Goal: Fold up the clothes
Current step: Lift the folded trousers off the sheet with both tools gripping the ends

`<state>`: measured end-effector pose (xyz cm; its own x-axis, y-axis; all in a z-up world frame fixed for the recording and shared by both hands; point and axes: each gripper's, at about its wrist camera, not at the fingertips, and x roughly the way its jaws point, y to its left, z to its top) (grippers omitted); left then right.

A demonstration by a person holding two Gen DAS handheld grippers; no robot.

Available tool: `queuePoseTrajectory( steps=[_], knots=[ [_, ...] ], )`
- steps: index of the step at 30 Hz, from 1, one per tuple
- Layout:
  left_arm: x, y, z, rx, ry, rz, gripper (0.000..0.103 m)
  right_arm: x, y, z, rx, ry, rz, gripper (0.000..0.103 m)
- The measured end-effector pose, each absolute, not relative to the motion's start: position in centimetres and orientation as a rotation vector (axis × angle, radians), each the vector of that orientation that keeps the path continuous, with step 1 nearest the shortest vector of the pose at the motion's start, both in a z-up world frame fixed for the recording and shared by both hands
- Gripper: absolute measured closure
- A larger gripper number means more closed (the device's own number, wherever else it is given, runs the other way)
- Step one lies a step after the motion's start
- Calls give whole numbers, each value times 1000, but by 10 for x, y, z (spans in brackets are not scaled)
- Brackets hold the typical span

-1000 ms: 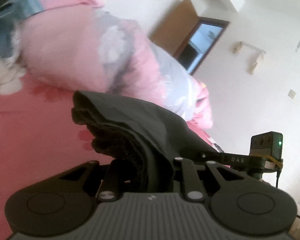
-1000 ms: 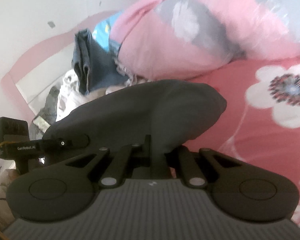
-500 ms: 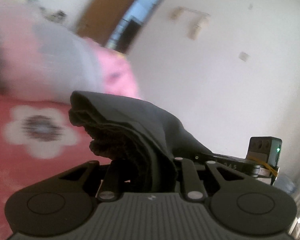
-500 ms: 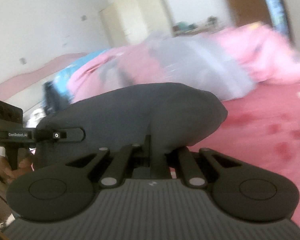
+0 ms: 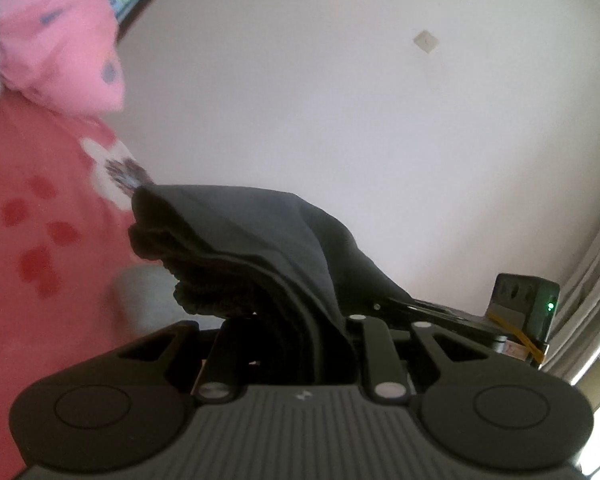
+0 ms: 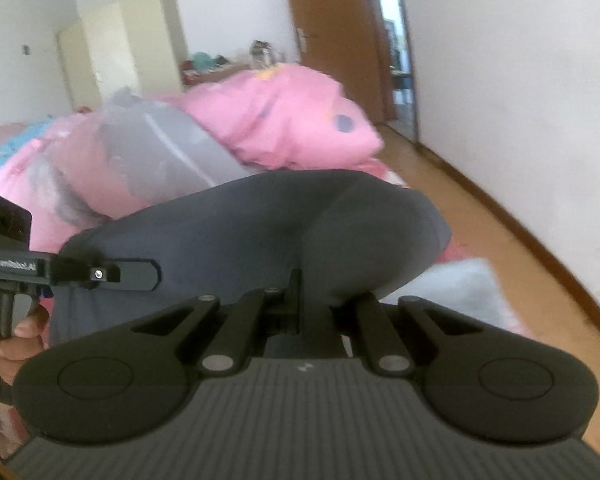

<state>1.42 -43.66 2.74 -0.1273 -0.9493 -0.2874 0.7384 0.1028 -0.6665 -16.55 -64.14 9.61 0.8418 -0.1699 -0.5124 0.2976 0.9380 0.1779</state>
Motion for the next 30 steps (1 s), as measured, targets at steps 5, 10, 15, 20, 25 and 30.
queuePoseTrajectory(
  steps=[5,10,15,20,25,30],
  knots=[
    [33,-486,-1,-324,893,-1505,84,-148,-694,79,232,566,-278,100],
    [49,-520,-43,-316,980,-1471,84,-118,-740,46,226,647,-261,100],
    [72,-534,-69,-317,1026,-1441,83,-96,-758,11,237,712,-235,99],
    [88,-539,-74,-346,1073,-1453,72,-101,-767,-1,291,715,-263,87],
    [87,-534,-71,-337,1101,-1469,63,-133,-783,-1,471,652,-306,63],
    [85,-530,-71,-305,1111,-1464,57,-177,-790,-5,662,587,-298,59]
  ],
)
